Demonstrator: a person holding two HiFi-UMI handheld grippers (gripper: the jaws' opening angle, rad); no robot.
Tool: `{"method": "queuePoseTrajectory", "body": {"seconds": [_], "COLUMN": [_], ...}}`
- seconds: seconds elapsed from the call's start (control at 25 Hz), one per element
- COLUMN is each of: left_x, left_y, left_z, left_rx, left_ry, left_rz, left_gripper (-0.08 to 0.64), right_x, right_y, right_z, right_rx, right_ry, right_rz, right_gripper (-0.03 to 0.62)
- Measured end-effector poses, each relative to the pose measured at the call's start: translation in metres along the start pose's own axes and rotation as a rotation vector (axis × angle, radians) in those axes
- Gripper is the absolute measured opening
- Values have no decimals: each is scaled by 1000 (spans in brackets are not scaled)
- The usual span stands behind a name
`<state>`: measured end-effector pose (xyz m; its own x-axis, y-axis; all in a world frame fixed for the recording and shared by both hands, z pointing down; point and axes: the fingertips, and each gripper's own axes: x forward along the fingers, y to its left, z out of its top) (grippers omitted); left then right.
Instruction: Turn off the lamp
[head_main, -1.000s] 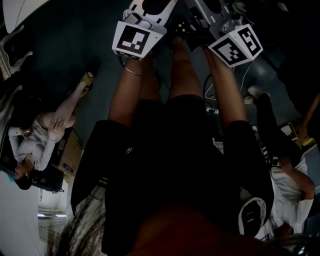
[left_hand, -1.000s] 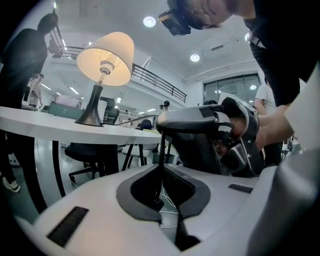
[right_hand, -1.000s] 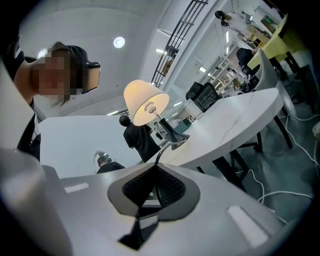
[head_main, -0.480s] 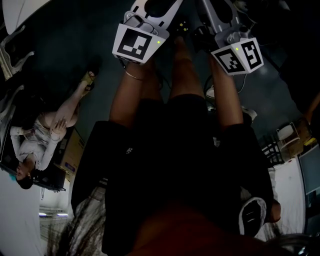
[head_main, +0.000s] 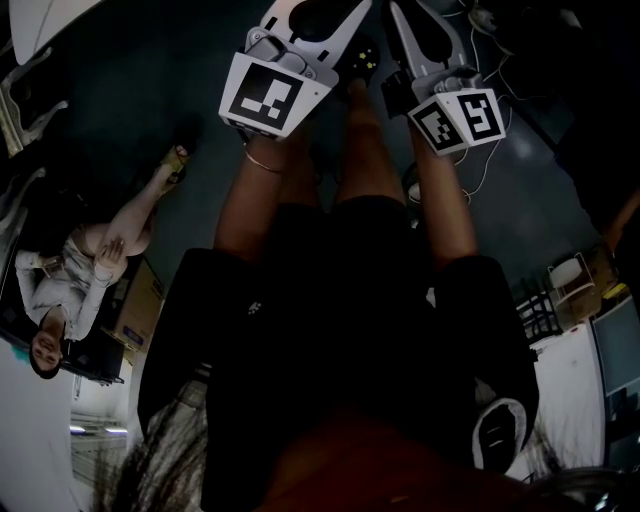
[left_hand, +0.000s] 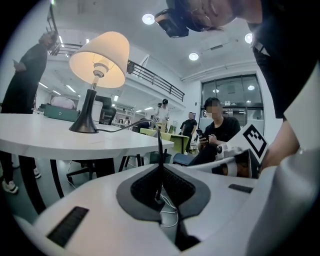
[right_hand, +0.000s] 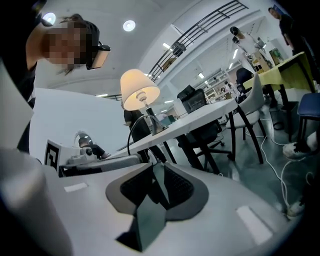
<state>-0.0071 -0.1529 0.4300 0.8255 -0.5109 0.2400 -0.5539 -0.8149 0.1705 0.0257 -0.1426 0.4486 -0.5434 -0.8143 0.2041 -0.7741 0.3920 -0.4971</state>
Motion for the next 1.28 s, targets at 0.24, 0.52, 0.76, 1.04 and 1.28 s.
{"method": "queuePoseTrajectory", "body": {"seconds": [0.24, 0.52, 0.76, 1.04, 1.28], "left_x": [3, 2, 1, 2, 2], "left_y": [-4, -16, -18, -21, -20], "left_z": [13, 22, 23, 27, 29], "left_rx": [-14, 1, -9, 5, -8], "left_ry": [-28, -29, -32, -47, -62], "left_rz": [5, -12, -19, -23, -26], "left_gripper": [21, 23, 23, 23, 23], "right_x": [2, 6, 15, 20, 22], "right_y": [7, 19, 18, 10, 10], "right_z": [-19, -29, -31, -30, -30], "right_rx": [-33, -62, -24, 25, 28], "right_ry": [39, 66, 57, 45, 49], "right_rz": [13, 52, 33, -3, -14], "right_gripper": [78, 112, 112, 112, 84]}}
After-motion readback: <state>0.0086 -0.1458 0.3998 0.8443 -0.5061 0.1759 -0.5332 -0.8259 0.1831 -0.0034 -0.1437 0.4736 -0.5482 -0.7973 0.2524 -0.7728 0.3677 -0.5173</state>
